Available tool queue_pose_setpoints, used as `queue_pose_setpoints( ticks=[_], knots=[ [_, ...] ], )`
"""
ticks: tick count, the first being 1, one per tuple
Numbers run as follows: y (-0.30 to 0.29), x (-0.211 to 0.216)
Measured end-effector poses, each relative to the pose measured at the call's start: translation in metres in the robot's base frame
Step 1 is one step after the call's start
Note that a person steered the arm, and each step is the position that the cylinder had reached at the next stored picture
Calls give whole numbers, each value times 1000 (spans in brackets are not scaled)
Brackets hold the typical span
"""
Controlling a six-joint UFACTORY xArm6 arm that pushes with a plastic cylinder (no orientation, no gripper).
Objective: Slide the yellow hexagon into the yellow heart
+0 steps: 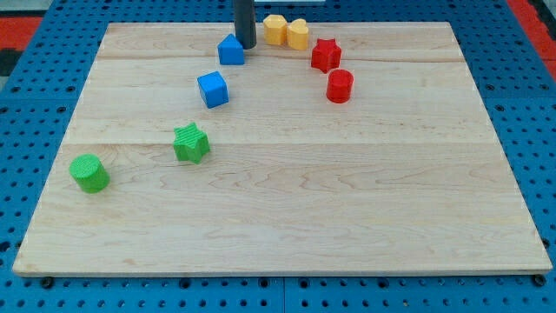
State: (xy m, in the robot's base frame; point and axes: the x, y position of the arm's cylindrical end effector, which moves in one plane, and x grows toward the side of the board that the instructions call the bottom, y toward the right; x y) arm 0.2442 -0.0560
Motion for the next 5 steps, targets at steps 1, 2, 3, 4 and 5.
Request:
queue_pose_setpoints(
  ticks=[1,2,3,4,5],
  knots=[
    [-15,6],
    [-25,-15],
    [-1,-50],
    [17,-51],
    [32,-52]
  ],
)
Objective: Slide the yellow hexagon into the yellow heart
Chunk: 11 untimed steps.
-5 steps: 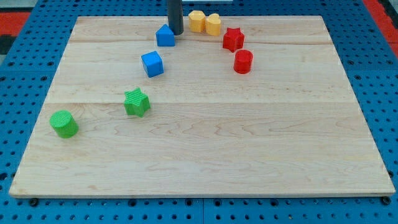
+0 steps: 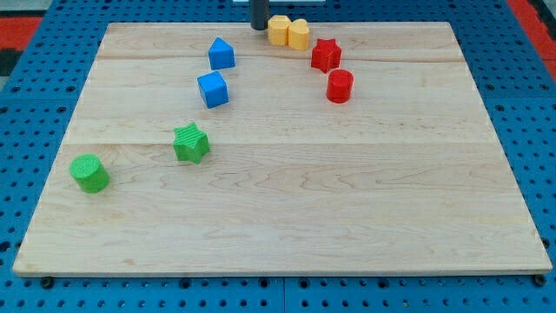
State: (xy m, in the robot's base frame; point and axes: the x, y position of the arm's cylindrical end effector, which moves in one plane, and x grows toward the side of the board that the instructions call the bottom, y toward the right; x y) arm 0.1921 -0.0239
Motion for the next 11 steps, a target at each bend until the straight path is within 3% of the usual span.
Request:
queue_pose_setpoints(
  ticks=[1,2,4,6,7,8,9,11],
  knots=[
    [21,2],
    [27,44],
    [24,89],
    [101,201],
    [212,202],
    [273,147],
    [251,80],
    [160,38]
  ],
)
